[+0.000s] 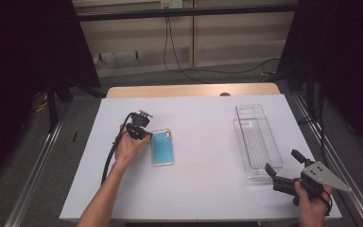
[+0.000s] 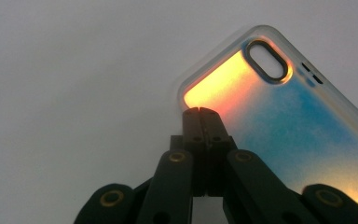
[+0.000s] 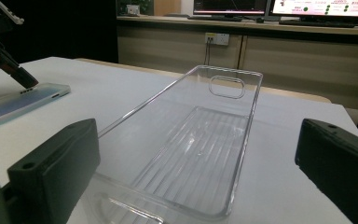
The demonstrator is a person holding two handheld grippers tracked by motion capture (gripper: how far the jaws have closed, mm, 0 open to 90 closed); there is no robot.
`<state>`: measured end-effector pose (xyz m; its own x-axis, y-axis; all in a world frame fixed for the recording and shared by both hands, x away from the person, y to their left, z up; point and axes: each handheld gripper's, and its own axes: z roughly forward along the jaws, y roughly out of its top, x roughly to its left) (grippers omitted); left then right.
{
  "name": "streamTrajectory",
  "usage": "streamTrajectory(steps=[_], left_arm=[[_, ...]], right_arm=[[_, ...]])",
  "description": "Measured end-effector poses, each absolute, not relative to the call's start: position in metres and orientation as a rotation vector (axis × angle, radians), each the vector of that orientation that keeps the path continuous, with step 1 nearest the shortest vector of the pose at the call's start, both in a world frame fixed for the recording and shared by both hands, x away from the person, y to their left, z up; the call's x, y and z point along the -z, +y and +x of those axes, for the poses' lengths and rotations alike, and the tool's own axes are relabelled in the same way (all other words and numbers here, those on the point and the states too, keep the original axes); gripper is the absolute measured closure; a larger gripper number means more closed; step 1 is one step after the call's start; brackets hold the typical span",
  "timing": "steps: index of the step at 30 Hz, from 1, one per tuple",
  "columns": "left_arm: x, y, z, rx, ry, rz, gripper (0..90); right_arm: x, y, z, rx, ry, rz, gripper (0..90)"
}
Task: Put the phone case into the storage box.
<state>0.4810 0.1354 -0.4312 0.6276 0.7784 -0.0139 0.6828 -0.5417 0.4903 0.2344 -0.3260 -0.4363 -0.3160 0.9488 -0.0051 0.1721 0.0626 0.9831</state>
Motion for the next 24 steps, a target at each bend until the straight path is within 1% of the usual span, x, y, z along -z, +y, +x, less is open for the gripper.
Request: streamTrajectory(steps=[3,24], left_arm=[[0.432,0.134,0.483,-0.261,1.162,2.368,90.0],[0.435,0.121,0.489,-0.253,1.106,2.382,90.0]], right_arm=[[0.436,-0.326,0.234,-1.323,1.6,1.144,0.0],[0.437,-0.326,0.235,-1.322,1.603,1.142,0.0]])
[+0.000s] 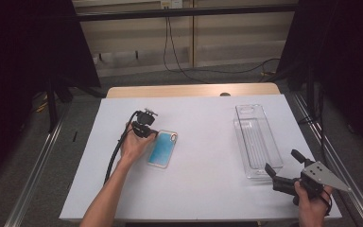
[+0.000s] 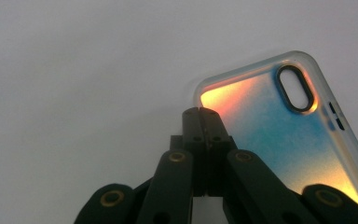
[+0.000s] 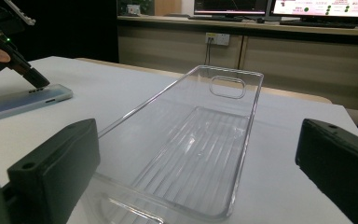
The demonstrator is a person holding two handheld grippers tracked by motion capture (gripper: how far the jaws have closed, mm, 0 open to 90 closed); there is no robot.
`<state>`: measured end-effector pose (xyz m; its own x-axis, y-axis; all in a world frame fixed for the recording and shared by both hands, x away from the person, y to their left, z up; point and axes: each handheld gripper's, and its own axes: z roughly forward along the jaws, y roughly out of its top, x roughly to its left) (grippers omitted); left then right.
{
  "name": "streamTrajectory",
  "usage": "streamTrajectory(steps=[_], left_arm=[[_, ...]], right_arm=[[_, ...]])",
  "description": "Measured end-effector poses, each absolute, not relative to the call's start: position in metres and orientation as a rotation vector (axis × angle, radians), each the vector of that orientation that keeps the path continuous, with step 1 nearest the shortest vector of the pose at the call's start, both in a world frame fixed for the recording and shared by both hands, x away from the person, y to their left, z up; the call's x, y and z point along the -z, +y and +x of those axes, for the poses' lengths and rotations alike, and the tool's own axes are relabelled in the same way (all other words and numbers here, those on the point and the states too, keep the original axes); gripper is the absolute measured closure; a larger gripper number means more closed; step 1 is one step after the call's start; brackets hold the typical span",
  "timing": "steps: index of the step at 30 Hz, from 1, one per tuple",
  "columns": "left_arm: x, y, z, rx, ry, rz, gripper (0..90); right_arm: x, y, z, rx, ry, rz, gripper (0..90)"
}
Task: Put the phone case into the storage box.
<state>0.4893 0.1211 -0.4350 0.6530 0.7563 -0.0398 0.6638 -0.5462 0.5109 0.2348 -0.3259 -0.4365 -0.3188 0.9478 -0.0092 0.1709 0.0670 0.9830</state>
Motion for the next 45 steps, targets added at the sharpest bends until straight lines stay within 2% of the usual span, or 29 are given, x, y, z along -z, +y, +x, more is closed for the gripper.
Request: streamTrajectory(steps=[18,26,36,45], left_arm=[[0.437,0.108,0.489,-0.268,1.08,2.364,90.0],[0.44,0.11,0.491,-0.217,1.073,2.345,90.0],[0.44,0.11,0.491,-0.228,1.07,2.341,90.0],[0.429,0.121,0.483,-0.27,1.045,2.235,86.6]], right_arm=[[0.436,-0.325,0.235,-1.322,1.603,1.141,0.0],[0.436,-0.326,0.235,-1.326,1.602,1.142,0.0],[0.436,-0.326,0.234,-1.324,1.602,1.139,0.0],[0.435,-0.327,0.233,-1.325,1.598,1.138,0.0]])
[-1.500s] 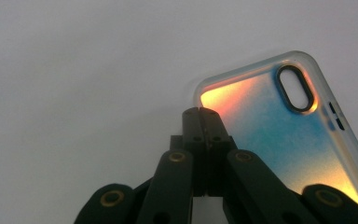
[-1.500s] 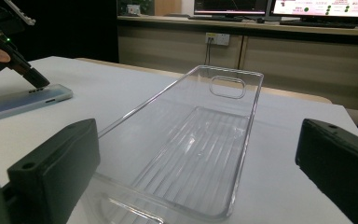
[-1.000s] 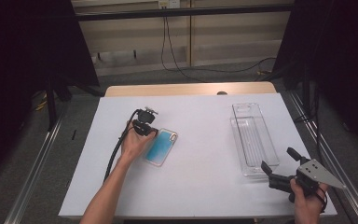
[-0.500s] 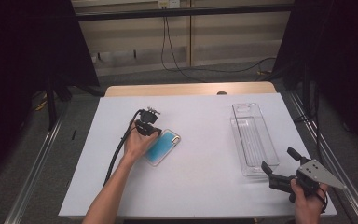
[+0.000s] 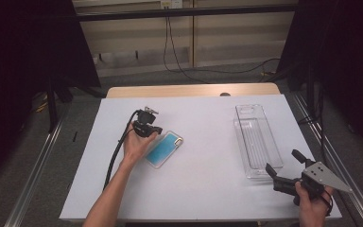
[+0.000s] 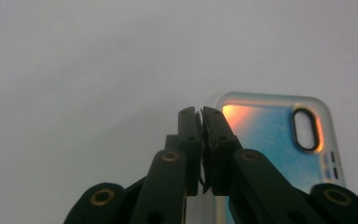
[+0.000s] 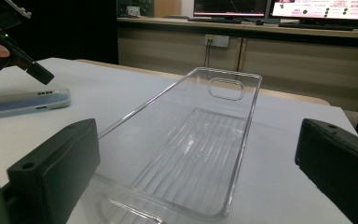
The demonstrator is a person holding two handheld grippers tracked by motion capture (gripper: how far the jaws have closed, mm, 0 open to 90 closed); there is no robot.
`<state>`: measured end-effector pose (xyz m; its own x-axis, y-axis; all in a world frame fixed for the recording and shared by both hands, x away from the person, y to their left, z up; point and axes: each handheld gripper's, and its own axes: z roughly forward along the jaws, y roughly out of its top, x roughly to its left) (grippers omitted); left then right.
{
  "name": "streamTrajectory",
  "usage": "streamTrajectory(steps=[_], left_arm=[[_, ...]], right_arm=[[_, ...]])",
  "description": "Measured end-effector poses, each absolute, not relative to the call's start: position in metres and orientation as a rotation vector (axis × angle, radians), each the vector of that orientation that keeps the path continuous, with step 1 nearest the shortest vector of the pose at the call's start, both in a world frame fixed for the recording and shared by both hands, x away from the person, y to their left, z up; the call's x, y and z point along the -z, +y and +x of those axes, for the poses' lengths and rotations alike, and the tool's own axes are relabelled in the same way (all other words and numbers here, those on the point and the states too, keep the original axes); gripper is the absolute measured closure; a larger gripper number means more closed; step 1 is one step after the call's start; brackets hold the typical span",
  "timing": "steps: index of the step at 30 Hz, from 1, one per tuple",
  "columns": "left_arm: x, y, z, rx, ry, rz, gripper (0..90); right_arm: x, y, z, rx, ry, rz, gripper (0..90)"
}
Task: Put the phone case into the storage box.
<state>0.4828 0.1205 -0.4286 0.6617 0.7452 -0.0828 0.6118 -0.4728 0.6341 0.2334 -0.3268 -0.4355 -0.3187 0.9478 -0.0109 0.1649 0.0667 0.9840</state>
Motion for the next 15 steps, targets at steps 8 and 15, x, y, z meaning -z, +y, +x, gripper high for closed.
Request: streamTrajectory(steps=[8,15], left_arm=[[0.424,0.135,0.474,-0.303,1.009,2.133,75.7],[0.415,0.146,0.463,-0.356,1.02,2.079,51.2]], right_arm=[[0.435,-0.327,0.234,-1.324,1.595,1.14,0.0],[0.435,-0.326,0.233,-1.324,1.595,1.139,0.0]])
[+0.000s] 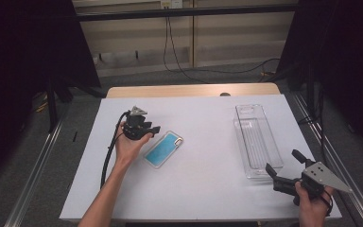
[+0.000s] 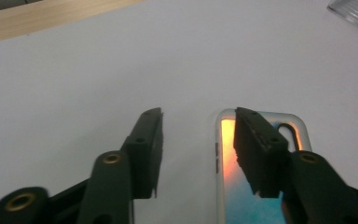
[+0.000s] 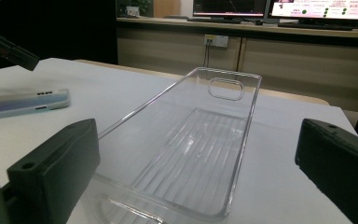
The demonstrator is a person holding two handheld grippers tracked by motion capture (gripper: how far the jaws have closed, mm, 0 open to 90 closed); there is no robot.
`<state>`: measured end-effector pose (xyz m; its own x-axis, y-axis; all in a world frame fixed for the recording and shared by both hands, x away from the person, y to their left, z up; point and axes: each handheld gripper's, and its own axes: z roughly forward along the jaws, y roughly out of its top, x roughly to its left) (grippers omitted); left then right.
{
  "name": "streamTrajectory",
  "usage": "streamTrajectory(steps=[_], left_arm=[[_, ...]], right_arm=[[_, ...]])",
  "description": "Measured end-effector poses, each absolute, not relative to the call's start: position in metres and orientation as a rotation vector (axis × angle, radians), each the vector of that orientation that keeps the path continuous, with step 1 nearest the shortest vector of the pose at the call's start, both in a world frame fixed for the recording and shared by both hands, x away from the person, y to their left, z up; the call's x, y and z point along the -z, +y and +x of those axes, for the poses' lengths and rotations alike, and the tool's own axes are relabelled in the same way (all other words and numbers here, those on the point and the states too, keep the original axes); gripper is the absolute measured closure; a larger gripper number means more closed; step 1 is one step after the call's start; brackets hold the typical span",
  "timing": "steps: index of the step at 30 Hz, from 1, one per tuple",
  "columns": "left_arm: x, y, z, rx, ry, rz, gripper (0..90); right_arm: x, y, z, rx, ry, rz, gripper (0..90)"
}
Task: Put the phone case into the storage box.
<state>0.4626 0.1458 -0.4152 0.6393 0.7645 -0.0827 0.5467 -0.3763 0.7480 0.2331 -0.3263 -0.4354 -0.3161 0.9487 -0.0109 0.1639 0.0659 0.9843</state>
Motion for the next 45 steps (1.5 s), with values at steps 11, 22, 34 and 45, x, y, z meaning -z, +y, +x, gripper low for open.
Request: streamTrajectory(steps=[11,22,34,45], left_arm=[[0.416,0.156,0.453,-0.364,1.043,2.038,32.2],[0.41,0.16,0.447,-0.426,1.026,2.054,4.2],[0.397,0.169,0.43,-0.299,0.966,2.046,5.7],[0.399,0.169,0.418,-0.339,0.938,2.138,8.7]], right_arm=[[0.435,-0.327,0.233,-1.324,1.594,1.141,0.0],[0.435,-0.327,0.233,-1.325,1.596,1.139,0.0],[0.435,-0.326,0.233,-1.327,1.595,1.142,0.0],[0.435,-0.326,0.233,-1.328,1.589,1.141,0.0]])
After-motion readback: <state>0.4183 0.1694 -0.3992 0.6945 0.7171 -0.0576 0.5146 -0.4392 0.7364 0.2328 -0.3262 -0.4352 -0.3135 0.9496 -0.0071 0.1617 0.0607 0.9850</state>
